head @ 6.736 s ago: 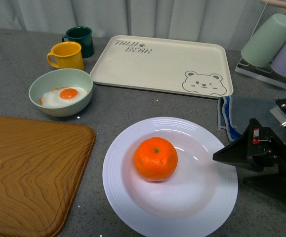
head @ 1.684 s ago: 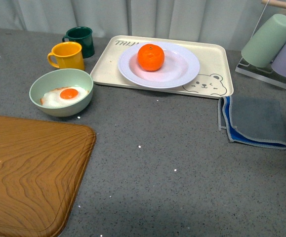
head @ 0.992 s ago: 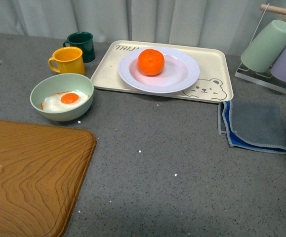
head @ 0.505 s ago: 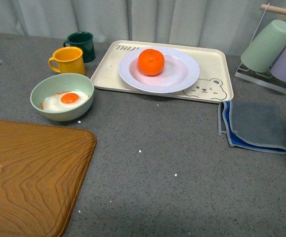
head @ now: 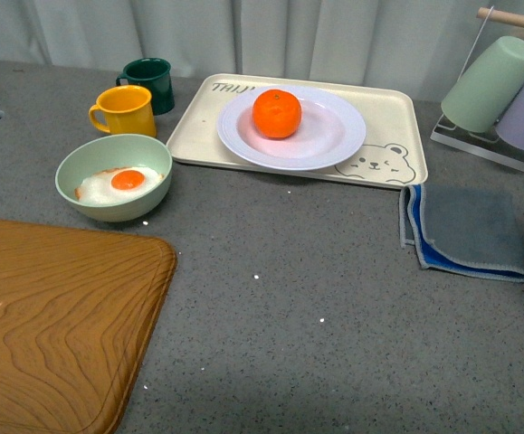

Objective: Place orange and plate with both arms

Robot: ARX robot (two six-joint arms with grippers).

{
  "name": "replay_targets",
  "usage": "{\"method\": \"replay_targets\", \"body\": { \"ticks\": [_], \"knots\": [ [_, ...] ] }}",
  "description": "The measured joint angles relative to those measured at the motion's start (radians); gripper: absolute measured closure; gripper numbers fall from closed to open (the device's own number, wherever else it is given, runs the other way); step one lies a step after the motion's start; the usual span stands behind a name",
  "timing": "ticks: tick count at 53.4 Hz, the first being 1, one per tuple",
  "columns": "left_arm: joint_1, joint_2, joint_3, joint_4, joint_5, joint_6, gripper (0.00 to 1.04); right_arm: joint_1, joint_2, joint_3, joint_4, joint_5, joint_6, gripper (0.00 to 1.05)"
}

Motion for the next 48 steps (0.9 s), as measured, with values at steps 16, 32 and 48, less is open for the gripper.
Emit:
{"method": "replay_targets", "body": {
  "ticks": [16, 32, 48],
  "knots": [
    [0.000, 0.000, 0.000, 0.000, 0.000, 0.000, 0.07, 0.000, -0.198, 0.000, -0.210, -0.002, 0.000, 1.04],
    [0.000, 0.000, 0.000, 0.000, 0.000, 0.000, 0.07, 0.000, -0.208, 0.000, -0.216, -0.002, -0.001, 0.73],
    [0.000, 0.000, 0.000, 0.000, 0.000, 0.000, 0.07, 0.000, -0.209, 0.000, -0.216, -0.002, -0.001, 0.19]
  ]
}}
